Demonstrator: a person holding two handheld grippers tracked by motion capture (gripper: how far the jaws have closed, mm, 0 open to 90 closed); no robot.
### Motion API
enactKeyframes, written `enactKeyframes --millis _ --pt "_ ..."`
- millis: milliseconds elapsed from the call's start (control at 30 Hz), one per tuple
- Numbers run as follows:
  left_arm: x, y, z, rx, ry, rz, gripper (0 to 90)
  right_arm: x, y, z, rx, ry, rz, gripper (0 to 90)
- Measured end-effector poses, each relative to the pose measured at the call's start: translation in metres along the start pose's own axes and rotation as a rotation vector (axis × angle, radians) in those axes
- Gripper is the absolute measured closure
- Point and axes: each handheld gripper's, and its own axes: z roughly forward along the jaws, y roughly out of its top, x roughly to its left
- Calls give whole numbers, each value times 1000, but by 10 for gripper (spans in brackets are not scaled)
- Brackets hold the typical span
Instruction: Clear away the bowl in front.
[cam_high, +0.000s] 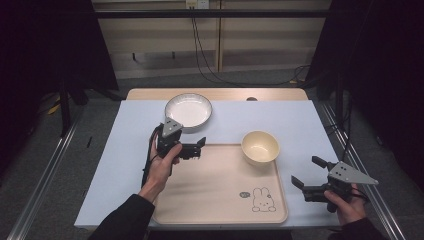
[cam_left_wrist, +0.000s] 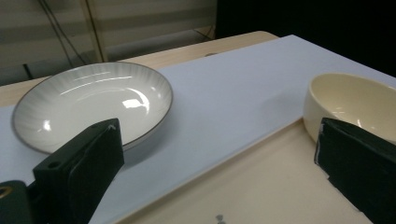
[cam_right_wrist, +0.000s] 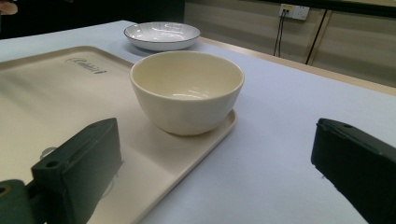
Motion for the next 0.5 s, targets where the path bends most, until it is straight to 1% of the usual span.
enactKeyframes --millis 33,167,200,267,300,333,367,400,433,500 --pt "2 -2 -3 12 7 6 21 1 0 0 3 3 4 12" --pt "7 -8 -15 21 40 -21 25 1 0 0 3 4 4 12" --pt "7 -8 -15 21 40 -21 26 1 0 0 3 4 4 12" --pt "11 -11 -26 14 38 -10 25 0 0 0 2 0 3 12" --pt "11 -11 -26 14 38 -10 25 0 0 0 2 0 3 12" --pt "11 -12 -30 2 52 -26 25 0 0 0 4 1 4 12" --pt "13 -13 -34 1 52 -19 25 0 0 0 3 2 3 12" --pt "14 -14 -38 -16 47 -25 26 0 0 0 4 0 4 12" --pt "15 -15 -42 -18 45 -20 24 0 0 0 4 0 4 12" --pt "16 -18 -51 -18 60 -17 24 0 0 0 5 0 4 12"
